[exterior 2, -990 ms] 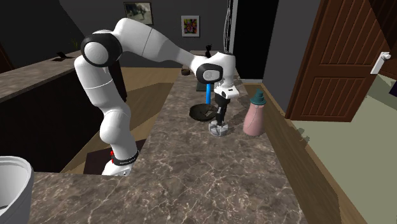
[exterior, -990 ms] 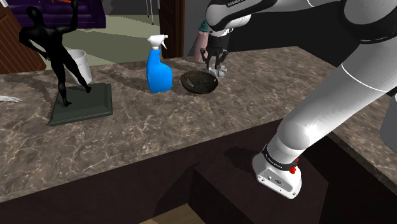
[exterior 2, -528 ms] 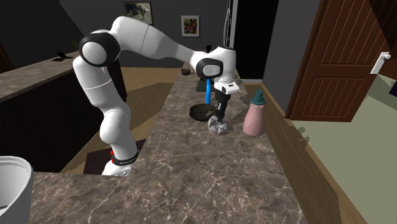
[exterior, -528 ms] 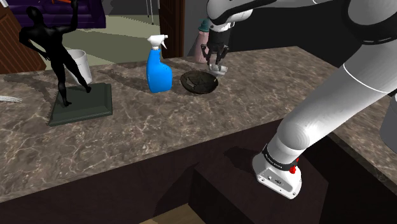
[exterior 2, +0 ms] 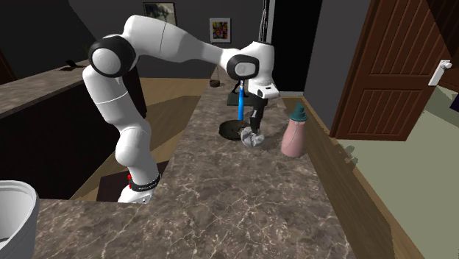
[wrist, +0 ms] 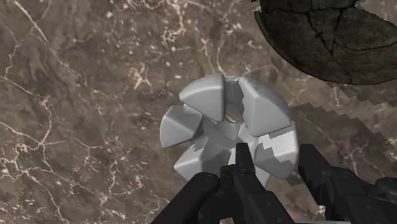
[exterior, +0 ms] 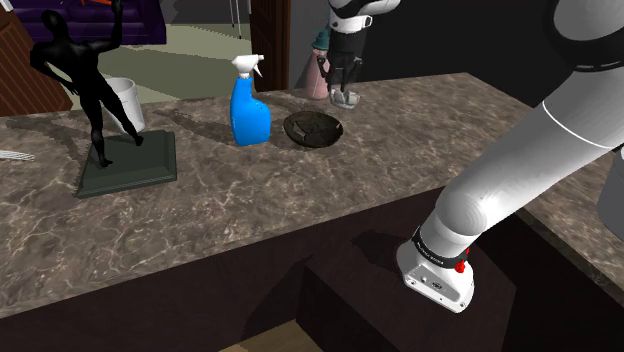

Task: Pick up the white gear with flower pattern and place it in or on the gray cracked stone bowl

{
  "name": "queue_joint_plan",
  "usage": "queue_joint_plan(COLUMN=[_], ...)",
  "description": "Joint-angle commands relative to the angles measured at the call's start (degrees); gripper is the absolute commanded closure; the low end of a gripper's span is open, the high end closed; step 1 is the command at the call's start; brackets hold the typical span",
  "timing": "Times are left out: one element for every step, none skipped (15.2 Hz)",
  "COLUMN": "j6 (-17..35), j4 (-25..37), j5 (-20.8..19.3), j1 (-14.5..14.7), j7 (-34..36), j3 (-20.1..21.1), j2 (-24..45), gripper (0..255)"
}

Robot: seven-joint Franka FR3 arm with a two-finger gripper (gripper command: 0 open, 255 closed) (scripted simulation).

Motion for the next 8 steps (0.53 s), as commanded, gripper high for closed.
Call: queue_joint_plan(j6=[-1.7, -2.5, -3.2, -4.0, -4.8, -5.5, -6.3, -7.1], j4=[1.4, 2.1, 2.8, 3.5, 4.2, 4.9, 5.7, 6.4], j5=[0.0, 0.0, 0.0, 0.0, 0.0, 0.0, 0.0, 0.0], j1=[0.0, 0.0, 0.0, 0.0, 0.0, 0.0, 0.0, 0.0], j7=[0.0, 0.0, -0.1, -0.1, -0.1, -0.1, -0.1, -0.1], j3=[0.0, 0.0, 0.0, 0.0, 0.0, 0.0, 0.0, 0.1], j2=[-0.3, -0.4, -0.5, -0.5, -0.6, -0.6, -0.6, -0.6], gripper=[255, 255, 255, 255, 255, 255, 255, 255])
